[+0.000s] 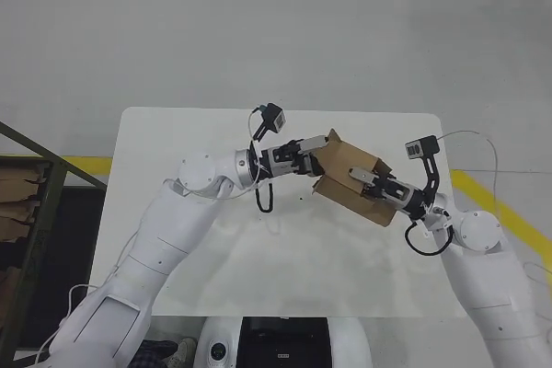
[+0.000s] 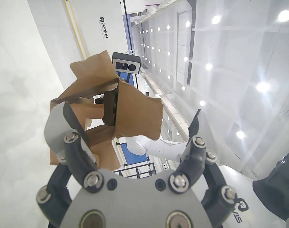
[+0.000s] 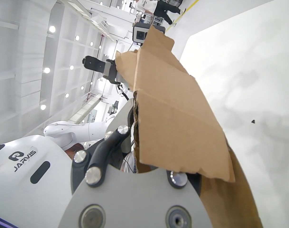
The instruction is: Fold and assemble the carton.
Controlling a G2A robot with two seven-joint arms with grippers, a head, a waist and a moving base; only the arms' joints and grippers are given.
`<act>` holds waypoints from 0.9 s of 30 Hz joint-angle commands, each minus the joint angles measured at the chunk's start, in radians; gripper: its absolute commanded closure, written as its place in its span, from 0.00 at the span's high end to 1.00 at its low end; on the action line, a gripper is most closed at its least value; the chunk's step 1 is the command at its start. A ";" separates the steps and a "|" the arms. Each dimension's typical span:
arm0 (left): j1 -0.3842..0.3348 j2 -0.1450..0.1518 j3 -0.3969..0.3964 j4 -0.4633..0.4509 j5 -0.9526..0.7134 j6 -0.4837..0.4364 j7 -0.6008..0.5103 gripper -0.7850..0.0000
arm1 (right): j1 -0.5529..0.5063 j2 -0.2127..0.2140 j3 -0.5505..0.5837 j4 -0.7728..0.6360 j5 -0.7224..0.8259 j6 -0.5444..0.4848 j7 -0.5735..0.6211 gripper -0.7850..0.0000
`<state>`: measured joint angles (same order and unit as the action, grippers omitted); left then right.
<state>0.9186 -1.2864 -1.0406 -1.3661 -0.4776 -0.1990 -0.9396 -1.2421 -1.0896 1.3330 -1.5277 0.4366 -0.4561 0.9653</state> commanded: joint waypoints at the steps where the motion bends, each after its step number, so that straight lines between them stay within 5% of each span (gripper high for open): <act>1: -0.005 -0.001 0.004 0.005 -0.001 -0.001 -0.001 1.00 | -0.001 0.000 -0.001 -0.002 0.006 0.000 0.006 0.00; 27: -0.008 -0.002 -0.010 0.002 0.006 -0.004 0.011 1.00 | -0.007 0.005 -0.019 -0.019 0.047 -0.019 0.089 0.00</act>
<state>0.9100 -1.2880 -1.0504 -1.3620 -0.4703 -0.2029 -0.9287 -1.2482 -1.0844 1.3151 -1.5462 0.4850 -0.4745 1.0560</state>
